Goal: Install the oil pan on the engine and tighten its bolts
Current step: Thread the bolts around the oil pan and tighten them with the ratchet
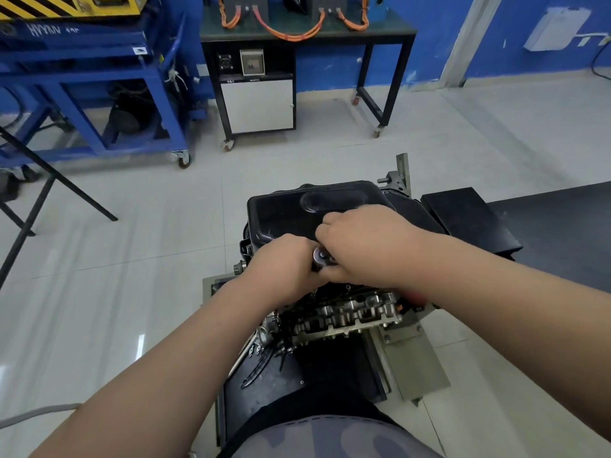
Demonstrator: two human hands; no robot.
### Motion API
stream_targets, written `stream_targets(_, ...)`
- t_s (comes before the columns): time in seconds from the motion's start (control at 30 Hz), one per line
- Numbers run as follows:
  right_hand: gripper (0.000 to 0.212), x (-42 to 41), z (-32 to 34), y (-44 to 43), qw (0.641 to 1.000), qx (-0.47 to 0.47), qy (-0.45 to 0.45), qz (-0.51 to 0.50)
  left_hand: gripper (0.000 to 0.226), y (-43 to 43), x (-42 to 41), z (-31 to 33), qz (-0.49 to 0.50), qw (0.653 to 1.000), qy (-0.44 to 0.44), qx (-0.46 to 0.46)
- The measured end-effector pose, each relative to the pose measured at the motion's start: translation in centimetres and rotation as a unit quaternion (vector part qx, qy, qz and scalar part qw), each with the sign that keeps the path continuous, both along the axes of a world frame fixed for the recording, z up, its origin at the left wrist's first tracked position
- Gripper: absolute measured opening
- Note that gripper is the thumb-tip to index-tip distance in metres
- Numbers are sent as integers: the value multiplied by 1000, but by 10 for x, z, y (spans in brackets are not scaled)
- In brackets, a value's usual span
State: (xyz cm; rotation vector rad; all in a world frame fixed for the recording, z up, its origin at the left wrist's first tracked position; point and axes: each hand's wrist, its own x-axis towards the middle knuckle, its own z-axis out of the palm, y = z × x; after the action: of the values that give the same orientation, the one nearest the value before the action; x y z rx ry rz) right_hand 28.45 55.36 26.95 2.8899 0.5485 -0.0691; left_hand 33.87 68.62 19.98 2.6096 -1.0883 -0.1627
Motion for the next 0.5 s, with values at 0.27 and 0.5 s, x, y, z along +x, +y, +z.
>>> stream_targets(0.27,47,-1,1,0,1000,-20,-7,-11,29,1,1,1,7,999,-8,35)
stream_targets(0.5,28,2,4,-9,997,-21,1,73,37,0,0,-4,-16,1000,-7,0)
